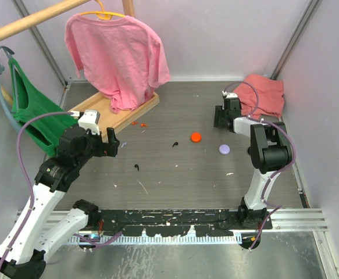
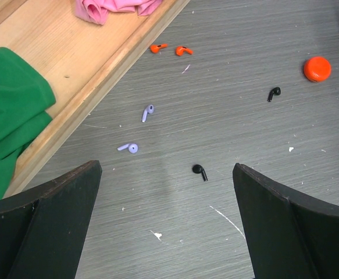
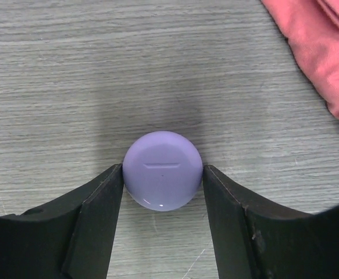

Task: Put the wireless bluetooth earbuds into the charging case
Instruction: Pick up the charging case at the center of the board.

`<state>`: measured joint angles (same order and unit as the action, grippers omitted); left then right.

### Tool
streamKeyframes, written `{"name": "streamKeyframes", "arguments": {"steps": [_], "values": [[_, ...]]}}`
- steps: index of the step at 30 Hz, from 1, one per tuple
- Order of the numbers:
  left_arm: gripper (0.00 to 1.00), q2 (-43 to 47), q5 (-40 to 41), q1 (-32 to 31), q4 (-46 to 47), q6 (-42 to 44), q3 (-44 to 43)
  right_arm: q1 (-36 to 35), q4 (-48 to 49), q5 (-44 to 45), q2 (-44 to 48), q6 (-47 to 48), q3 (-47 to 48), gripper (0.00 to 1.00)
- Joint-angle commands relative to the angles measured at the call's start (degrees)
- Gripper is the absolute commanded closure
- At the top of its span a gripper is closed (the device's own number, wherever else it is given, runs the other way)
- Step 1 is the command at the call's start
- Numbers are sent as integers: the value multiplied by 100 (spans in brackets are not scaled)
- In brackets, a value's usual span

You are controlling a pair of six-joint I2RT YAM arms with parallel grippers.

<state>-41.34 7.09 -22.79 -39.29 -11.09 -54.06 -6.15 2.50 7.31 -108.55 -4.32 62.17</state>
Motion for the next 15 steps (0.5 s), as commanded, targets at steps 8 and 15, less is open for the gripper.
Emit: {"name": "streamKeyframes", "arguments": {"steps": [8,15], "values": [[2,130,-278,71,360,-21,12,-95,-176,-204,271,74,167,54],[2,178,-759,80,417,-159,-22,-412,-68,-247,985,-189,-363,55]]}}
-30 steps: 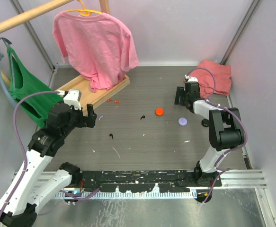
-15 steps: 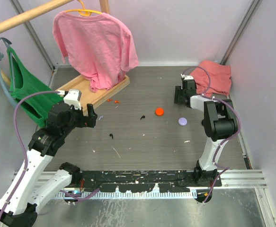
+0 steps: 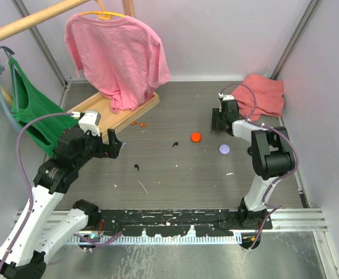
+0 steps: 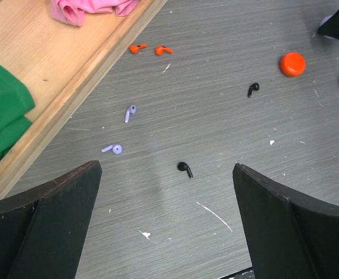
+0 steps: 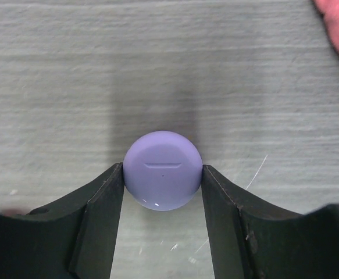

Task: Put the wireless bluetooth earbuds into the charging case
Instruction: Pick up the charging case at the center of the board.

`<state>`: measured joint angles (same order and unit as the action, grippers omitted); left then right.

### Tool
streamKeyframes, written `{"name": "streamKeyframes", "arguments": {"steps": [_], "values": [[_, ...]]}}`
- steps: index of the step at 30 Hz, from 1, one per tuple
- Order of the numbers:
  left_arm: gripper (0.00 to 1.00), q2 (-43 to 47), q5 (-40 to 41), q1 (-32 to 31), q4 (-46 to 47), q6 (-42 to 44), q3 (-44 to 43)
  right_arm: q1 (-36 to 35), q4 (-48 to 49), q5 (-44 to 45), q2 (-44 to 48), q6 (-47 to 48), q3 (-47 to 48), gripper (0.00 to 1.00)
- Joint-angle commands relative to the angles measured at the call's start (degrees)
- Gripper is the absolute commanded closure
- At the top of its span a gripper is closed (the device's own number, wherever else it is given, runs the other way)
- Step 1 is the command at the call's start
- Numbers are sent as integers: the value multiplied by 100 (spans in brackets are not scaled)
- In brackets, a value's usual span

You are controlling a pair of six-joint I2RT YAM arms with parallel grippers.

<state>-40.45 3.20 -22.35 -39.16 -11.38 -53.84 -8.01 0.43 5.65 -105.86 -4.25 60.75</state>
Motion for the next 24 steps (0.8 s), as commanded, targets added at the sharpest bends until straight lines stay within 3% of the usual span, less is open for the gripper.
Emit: {"name": "streamKeyframes", "arguments": {"steps": [1,15,24], "values": [[2,82,-423,37,408,-171,-61,-341,169,-63,835,-214,-303,55],[2,-137,-1211,38,771,-1786,69,-1734,922,50,2620,-552,-1585,55],[3,-615,-2011,-16,2111,-3020,738,-2579,1845,-73,3697,-639,-2380,57]]}}
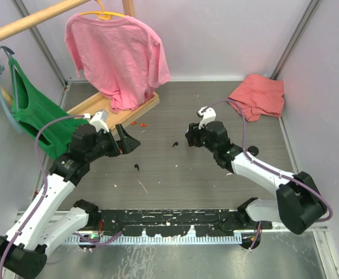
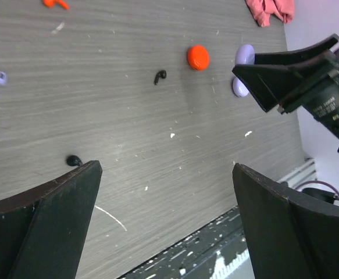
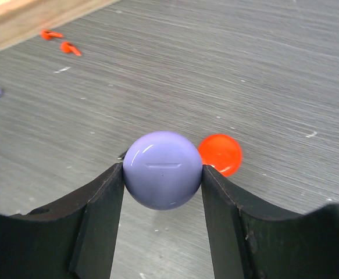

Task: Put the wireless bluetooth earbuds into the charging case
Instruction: Pick up the charging case at the center of the board.

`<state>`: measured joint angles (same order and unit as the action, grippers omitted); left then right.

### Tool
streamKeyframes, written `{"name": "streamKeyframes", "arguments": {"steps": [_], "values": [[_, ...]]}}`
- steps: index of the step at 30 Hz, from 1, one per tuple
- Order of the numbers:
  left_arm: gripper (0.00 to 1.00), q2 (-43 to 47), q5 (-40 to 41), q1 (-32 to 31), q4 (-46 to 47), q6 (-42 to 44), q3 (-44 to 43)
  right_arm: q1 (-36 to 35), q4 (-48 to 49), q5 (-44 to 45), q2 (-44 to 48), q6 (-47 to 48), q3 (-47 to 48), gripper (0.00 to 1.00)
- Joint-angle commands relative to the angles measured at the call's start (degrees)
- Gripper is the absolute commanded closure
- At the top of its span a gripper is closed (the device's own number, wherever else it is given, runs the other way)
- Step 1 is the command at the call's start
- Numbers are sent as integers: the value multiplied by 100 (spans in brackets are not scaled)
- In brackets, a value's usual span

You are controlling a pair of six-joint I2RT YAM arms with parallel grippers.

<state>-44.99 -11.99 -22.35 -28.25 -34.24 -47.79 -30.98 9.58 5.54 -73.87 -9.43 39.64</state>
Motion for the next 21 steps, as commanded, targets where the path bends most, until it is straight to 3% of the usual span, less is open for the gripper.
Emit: {"name": "streamKeyframes", "arguments": {"steps": [1,14,21], "values": [[4,-226,-510,-60,1167,-848,178,-344,1055,-134,623,-129,-348,57],[12,-1038,-38,-927,2363,-1378,237,-1235,2648,-539,1282,331,-1194,58],[21,-1331,86,-1219,2777,-1428,214,-1654,3443,-437,1279,634,-1526,59]]}}
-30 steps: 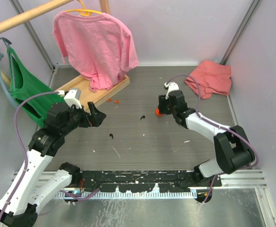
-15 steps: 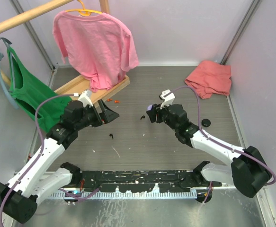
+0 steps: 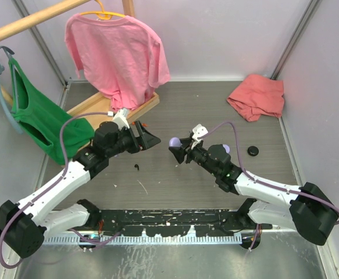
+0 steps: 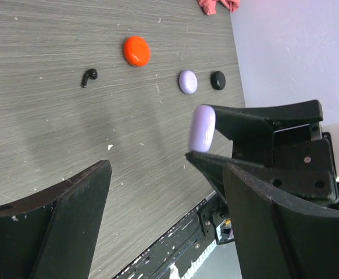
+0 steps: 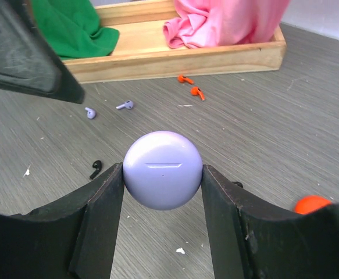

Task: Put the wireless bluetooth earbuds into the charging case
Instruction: Pick up the charging case at the center of the board.

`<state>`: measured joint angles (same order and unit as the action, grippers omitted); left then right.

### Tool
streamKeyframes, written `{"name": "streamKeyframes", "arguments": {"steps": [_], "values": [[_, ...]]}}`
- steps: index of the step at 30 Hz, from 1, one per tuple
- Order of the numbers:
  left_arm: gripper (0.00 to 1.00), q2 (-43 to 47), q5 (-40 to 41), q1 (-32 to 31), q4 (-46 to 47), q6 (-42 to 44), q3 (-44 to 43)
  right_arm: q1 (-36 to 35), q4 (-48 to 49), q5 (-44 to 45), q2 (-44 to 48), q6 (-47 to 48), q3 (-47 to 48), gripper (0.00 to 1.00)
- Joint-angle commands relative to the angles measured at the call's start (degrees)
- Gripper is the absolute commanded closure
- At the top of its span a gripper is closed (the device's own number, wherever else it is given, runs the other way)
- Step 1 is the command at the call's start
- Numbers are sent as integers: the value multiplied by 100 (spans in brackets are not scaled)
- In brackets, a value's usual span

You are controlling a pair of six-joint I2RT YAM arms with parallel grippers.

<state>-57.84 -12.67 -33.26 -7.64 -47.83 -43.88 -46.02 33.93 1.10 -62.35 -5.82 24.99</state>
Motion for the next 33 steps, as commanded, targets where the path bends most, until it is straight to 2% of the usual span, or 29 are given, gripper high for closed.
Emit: {"name": "streamKeyframes", "arguments": {"steps": [1,19,25,33], "values": [[22,-74,159,-163,759,-68,-180,-179,1066,-2,112,303,-71,59],[37,-607,168,-770,1392,30,-250,-364,1452,-366,-122,469,-28,59],[47,-671,125,-792,1525,67,-217,-372,1502,-540,-133,470,-30,59],[65,-645,21,-802,1536,284,-218,-373,1563,-739,-251,509,-54,55]]}}
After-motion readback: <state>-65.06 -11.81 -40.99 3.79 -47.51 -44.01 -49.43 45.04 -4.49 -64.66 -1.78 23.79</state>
